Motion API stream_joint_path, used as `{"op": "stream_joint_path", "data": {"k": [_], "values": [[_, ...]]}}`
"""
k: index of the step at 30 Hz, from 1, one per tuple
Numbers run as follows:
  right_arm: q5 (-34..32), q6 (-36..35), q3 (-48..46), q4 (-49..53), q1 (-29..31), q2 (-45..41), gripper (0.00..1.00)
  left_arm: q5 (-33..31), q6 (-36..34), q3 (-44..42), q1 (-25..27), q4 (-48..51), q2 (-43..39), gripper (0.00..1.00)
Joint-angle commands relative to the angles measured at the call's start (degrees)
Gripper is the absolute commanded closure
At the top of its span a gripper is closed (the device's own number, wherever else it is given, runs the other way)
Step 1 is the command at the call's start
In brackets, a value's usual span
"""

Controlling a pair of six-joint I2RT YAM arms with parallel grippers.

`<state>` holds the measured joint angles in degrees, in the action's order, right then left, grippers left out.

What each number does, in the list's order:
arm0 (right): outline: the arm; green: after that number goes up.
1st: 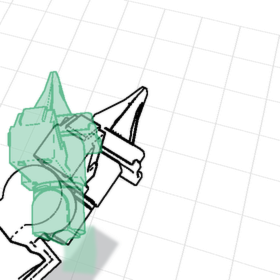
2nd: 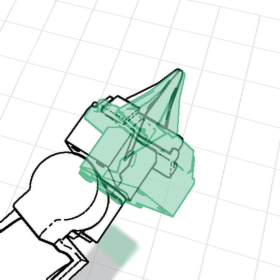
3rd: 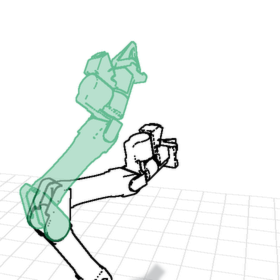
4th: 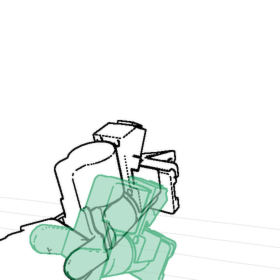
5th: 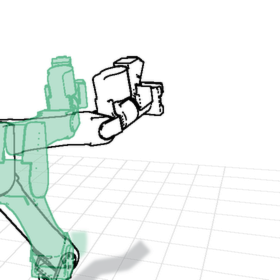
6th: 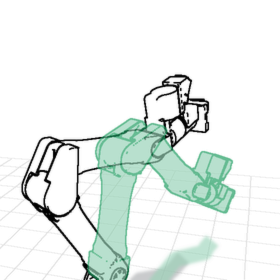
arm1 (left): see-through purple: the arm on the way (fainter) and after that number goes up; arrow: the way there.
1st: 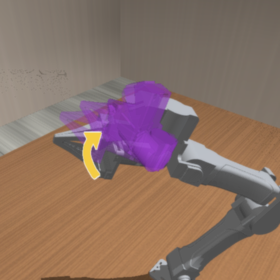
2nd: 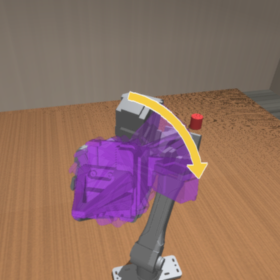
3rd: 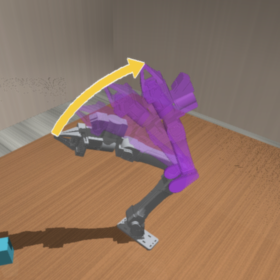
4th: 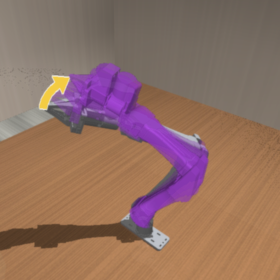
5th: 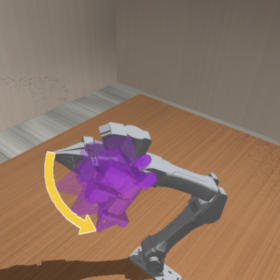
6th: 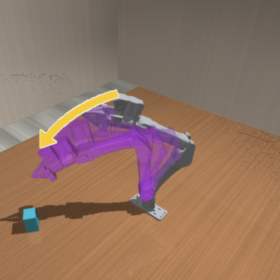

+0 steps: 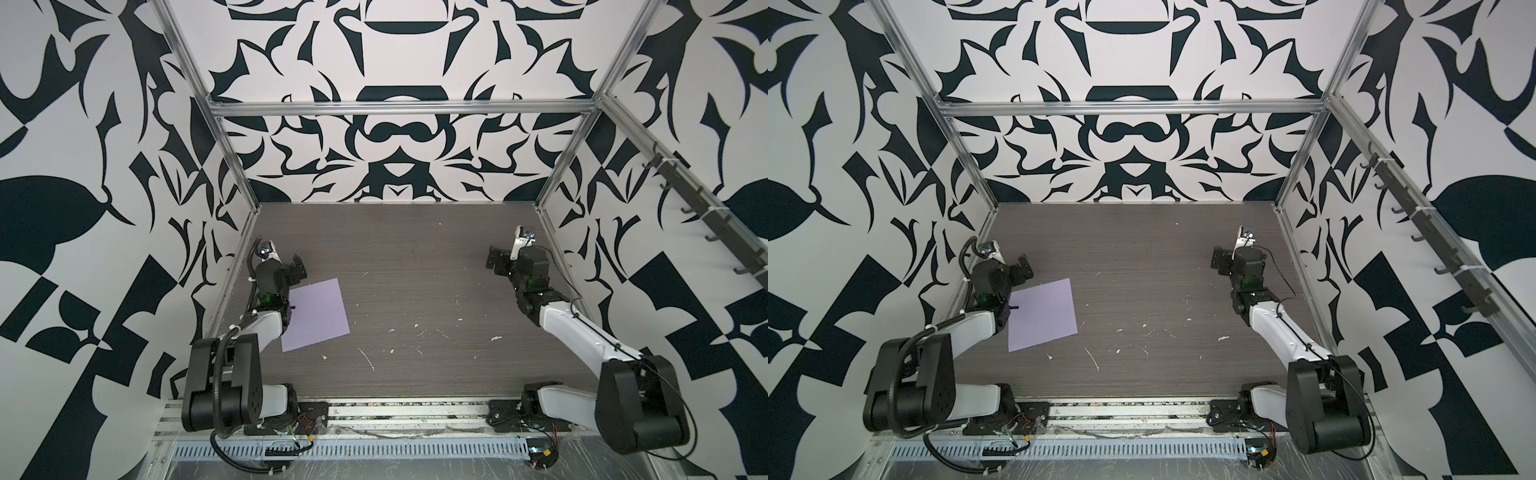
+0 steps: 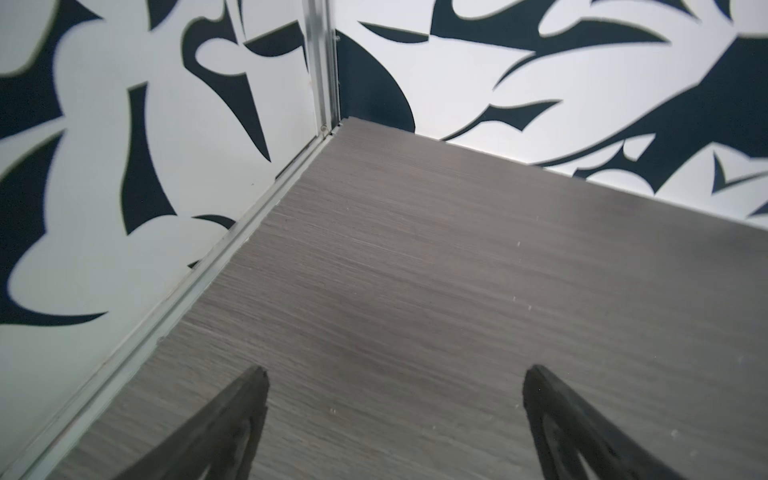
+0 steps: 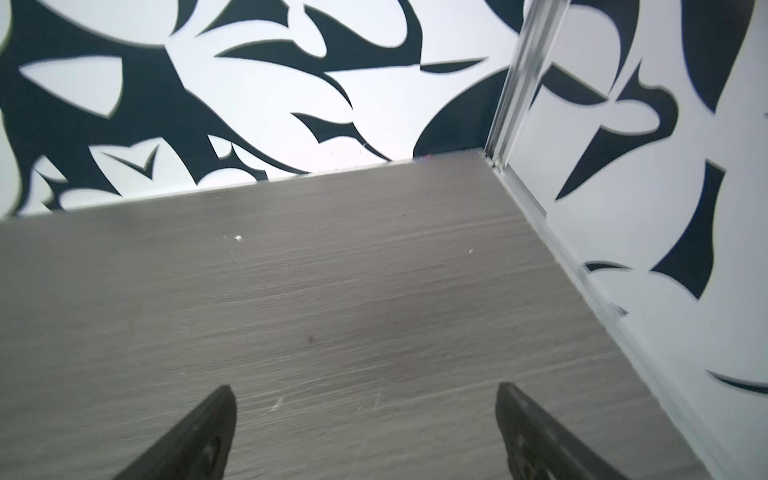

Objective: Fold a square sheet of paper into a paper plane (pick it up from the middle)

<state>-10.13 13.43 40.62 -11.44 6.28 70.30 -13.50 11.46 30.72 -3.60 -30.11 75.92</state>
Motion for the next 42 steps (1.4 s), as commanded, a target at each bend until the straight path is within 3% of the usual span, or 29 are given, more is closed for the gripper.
{"op": "stream_joint_path", "data": {"k": [1,6,10,13,18,23,31,36,42], "values": [[7.9,10.9,5.4,17.7,3.8,2.7,0.00,-0.1,8.2,4.9,0.2,14.7,-3.9,0.00],[8.1,15.9,12.1,19.3,21.0,11.0,0.00,6.3,15.3,7.0,0.2,17.3,-7.6,0.00],[8.4,21.2,19.3,16.8,32.5,20.5,0.00,7.4,17.9,8.1,0.2,19.7,-9.8,0.01],[12.5,24.1,26.3,13.9,38.5,29.2,0.03,6.8,17.9,8.9,0.2,21.7,-11.1,0.00],[18.3,26.5,42.4,16.2,45.3,44.3,0.18,2.5,17.7,10.0,0.2,25.2,-12.8,0.00],[22.0,29.1,55.2,17.8,48.5,54.6,0.27,-1.7,17.8,10.3,0.2,27.7,-13.9,0.01],[25.5,29.4,67.1,19.7,49.5,64.6,0.31,-1.9,17.6,10.5,0.1,27.8,-13.2,0.01],[25.1,29.2,70.2,21.9,49.6,67.2,0.31,-1.5,17.6,10.7,0.2,28.1,-12.7,0.01],[23.0,30.5,67.0,22.8,49.4,67.3,0.32,-1.3,17.8,10.6,0.2,28.3,-12.7,0.01]]}}
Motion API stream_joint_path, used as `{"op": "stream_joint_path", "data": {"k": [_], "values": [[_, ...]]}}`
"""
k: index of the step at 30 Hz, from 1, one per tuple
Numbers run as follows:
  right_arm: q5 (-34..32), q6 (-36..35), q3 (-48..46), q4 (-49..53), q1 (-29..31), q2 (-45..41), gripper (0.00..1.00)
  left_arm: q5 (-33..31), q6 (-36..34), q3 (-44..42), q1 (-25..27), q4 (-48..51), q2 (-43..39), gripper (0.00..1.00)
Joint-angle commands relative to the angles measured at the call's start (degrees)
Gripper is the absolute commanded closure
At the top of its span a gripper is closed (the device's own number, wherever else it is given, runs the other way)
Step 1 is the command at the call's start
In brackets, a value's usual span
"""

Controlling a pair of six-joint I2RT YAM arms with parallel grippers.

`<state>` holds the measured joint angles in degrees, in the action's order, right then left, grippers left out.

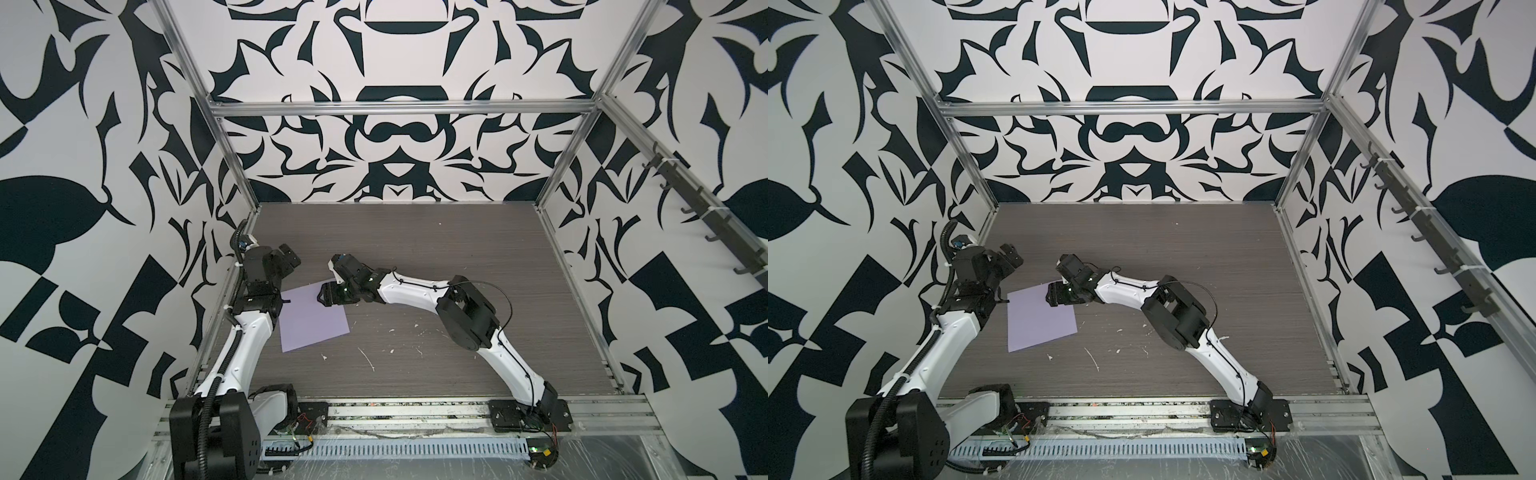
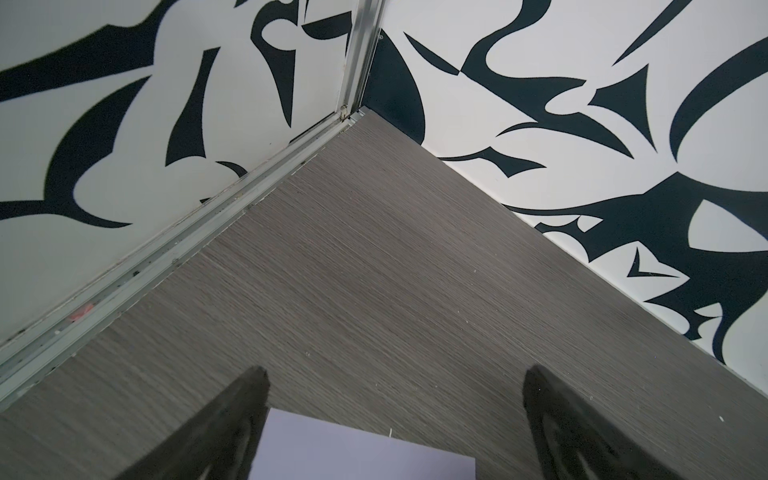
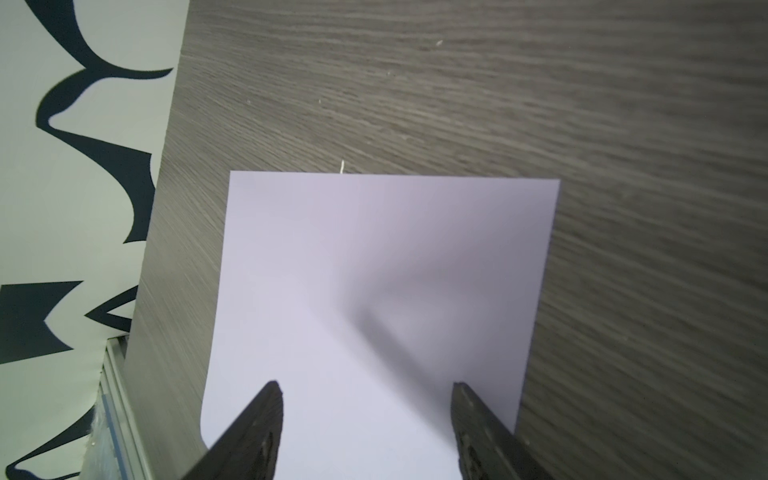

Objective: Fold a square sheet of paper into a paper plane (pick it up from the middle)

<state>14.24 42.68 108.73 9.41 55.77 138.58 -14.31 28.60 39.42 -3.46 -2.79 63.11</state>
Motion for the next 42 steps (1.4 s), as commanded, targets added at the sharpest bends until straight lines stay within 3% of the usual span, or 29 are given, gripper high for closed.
{"op": "stream_joint_path", "data": {"k": [1,7,14,20,27,33,38,42], "values": [[-1.9,1.6,-2.1,2.1,-0.2,-1.5,0.32,-0.4,0.8,1.9,0.0,1.0,0.2,0.01],[-6.1,3.0,-14.8,0.7,-2.1,-8.5,0.32,2.1,2.4,2.7,0.0,2.0,1.5,0.01],[-10.7,6.8,-39.9,-5.5,-6.5,-22.8,0.32,10.6,3.6,4.8,0.0,2.5,5.4,0.01],[-17.5,9.2,-55.4,-7.4,-9.2,-34.5,0.32,17.6,7.5,8.2,0.9,3.2,11.5,0.01],[-10.7,4.0,-52.2,-5.1,-11.1,-43.2,0.31,18.9,7.6,15.9,7.3,13.1,17.9,0.00],[-16.0,2.8,-53.0,-2.3,-14.5,-52.8,0.20,15.8,9.6,22.4,16.3,27.0,23.1,0.01],[-19.5,-1.8,-55.8,3.0,-21.0,-58.4,0.02,13.8,11.7,28.9,26.8,37.3,30.1,0.00],[-22.5,-5.0,-57.6,5.8,-23.7,-61.7,0.00,13.2,9.5,32.3,33.2,41.6,35.1,0.00]]}}
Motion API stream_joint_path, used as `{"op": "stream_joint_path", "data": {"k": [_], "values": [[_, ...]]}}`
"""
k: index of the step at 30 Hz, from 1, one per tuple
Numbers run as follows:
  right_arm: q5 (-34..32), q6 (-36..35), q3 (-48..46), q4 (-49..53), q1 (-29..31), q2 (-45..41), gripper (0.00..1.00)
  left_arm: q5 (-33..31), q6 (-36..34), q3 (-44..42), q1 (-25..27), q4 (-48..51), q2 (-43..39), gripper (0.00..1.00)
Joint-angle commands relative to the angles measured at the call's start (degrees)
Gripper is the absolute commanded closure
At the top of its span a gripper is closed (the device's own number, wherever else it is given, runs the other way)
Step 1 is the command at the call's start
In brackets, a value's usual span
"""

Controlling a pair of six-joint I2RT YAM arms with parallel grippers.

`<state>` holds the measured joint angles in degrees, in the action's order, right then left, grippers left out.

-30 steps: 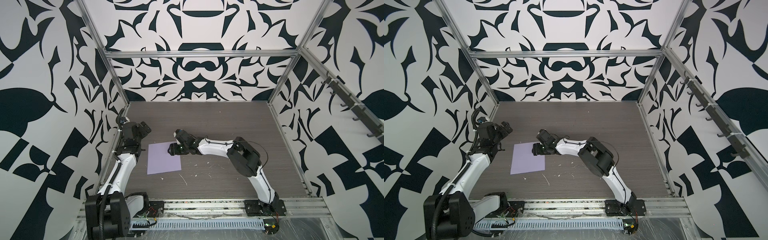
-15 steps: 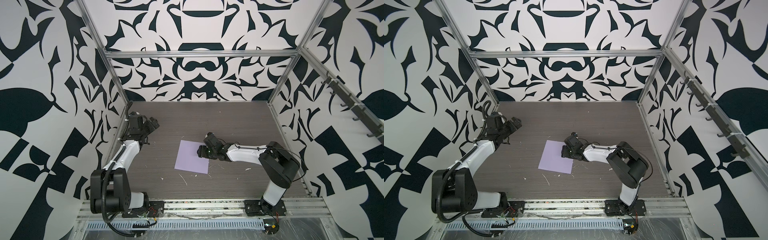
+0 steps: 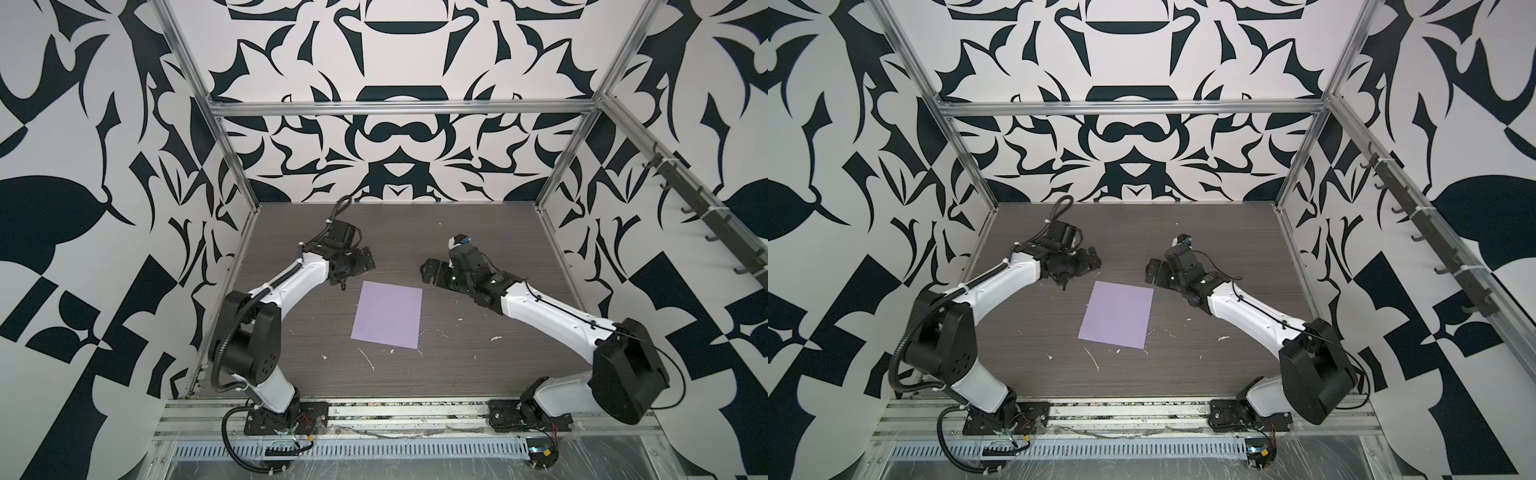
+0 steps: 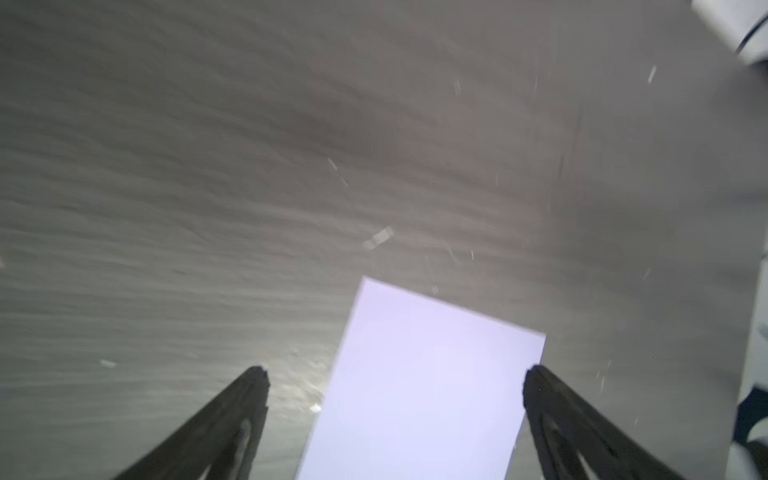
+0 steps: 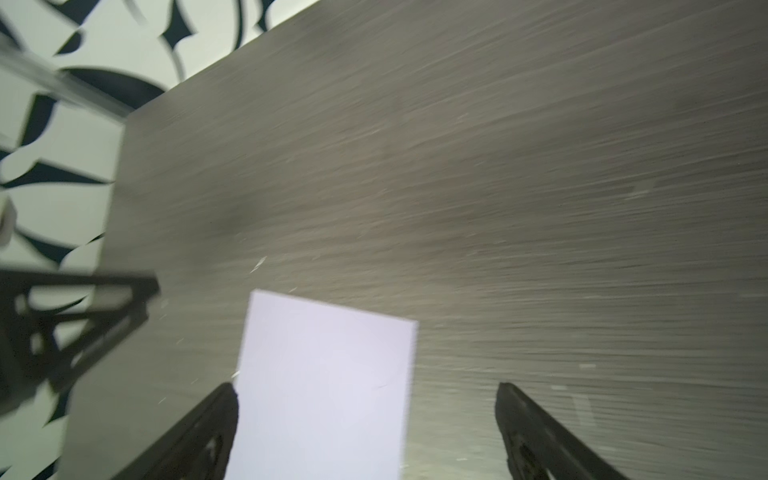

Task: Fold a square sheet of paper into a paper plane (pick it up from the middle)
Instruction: 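Lower the left gripper onto the middle of the sheet while the right gripper withdraws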

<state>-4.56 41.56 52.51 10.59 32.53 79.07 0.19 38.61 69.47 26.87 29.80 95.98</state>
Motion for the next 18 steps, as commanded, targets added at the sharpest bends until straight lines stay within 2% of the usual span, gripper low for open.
{"op": "stream_joint_path", "data": {"k": [1,7,14,18], "values": [[-4.5,-4.2,-1.9,5.2,-1.0,-3.0,0.00,-1.7,-1.6,3.6,4.3,10.6,3.8,0.00],[-2.7,-4.0,-4.7,4.2,-3.4,-4.6,0.03,-7.5,-6.4,11.4,11.8,20.5,11.9,0.01],[0.4,-2.2,-5.8,2.1,-4.1,-3.0,0.07,-4.8,-8.2,14.3,15.1,21.6,16.6,0.00],[3.0,-0.3,-6.1,0.7,-4.1,-1.2,0.10,-2.0,-9.4,15.0,15.7,22.0,18.0,0.06]]}}
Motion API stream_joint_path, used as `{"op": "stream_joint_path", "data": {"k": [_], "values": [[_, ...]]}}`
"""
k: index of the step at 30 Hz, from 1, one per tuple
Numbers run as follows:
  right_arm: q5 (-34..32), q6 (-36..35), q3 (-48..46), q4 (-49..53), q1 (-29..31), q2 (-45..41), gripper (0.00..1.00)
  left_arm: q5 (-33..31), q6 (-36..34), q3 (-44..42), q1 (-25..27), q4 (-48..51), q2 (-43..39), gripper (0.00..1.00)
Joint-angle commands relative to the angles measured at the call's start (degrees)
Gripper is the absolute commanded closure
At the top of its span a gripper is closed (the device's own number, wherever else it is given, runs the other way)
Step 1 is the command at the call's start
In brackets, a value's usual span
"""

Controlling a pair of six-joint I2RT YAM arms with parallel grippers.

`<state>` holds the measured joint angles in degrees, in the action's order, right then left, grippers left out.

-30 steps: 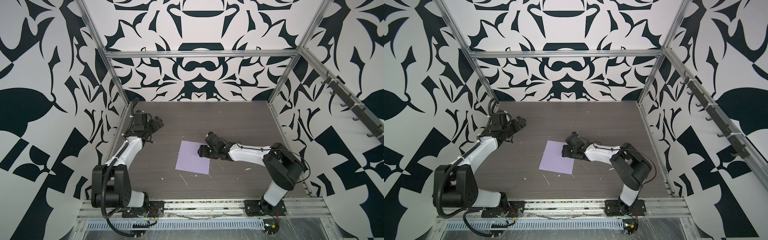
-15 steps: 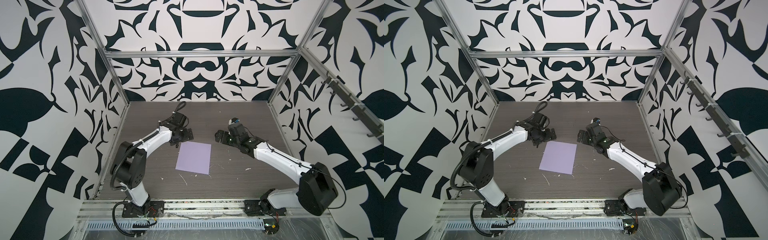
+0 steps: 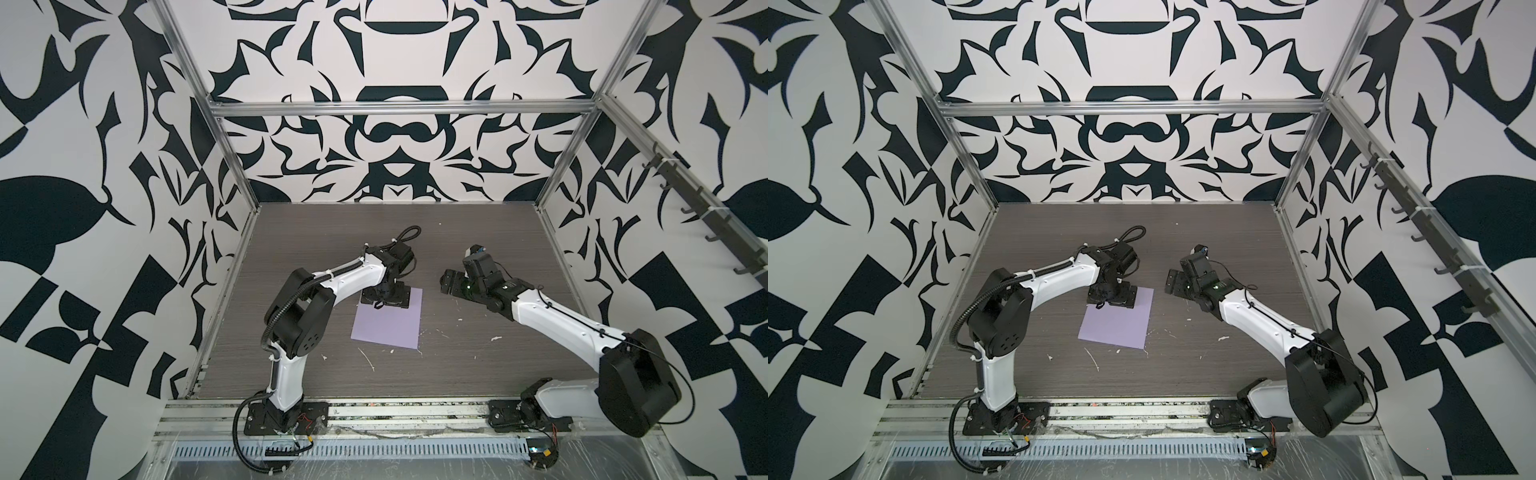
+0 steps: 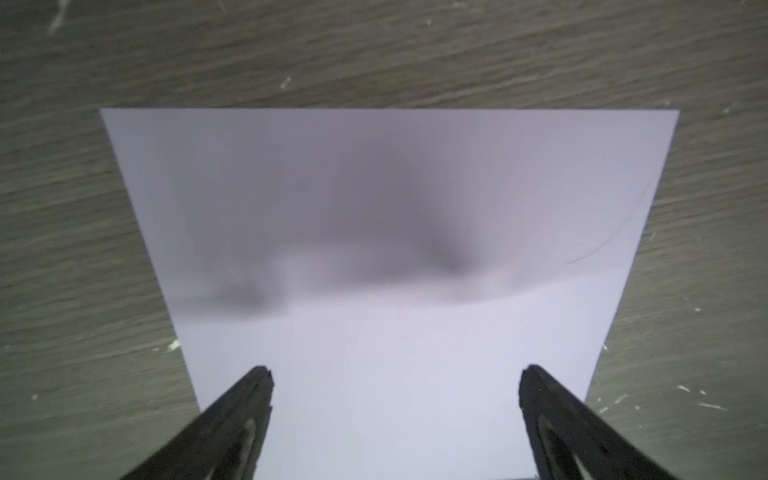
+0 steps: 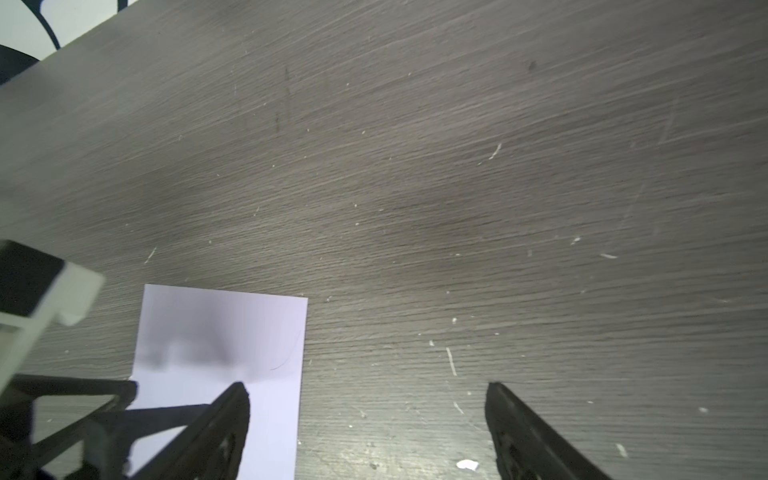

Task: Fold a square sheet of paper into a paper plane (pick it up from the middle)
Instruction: 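Lower the left gripper onto the middle of the sheet while the right gripper withdraws, then pinch the sheet's middle with the left gripper and lift, folding it into a strip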

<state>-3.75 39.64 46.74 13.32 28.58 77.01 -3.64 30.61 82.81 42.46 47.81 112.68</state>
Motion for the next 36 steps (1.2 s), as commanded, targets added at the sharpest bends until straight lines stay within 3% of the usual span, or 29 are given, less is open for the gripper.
{"op": "stream_joint_path", "data": {"k": [1,19,36], "values": [[2.5,2.2,-0.5,-2.3,-0.1,1.2,0.10,1.9,-1.5,1.7,0.4,4.2,1.6,0.06],[4.0,3.9,-1.6,-4.2,-0.2,3.1,0.12,0.2,-1.8,4.4,1.8,5.4,6.0,0.08],[4.6,4.5,-1.7,-4.3,-0.2,3.7,0.13,-1.1,0.0,0.6,1.9,4.3,9.1,0.14]]}}
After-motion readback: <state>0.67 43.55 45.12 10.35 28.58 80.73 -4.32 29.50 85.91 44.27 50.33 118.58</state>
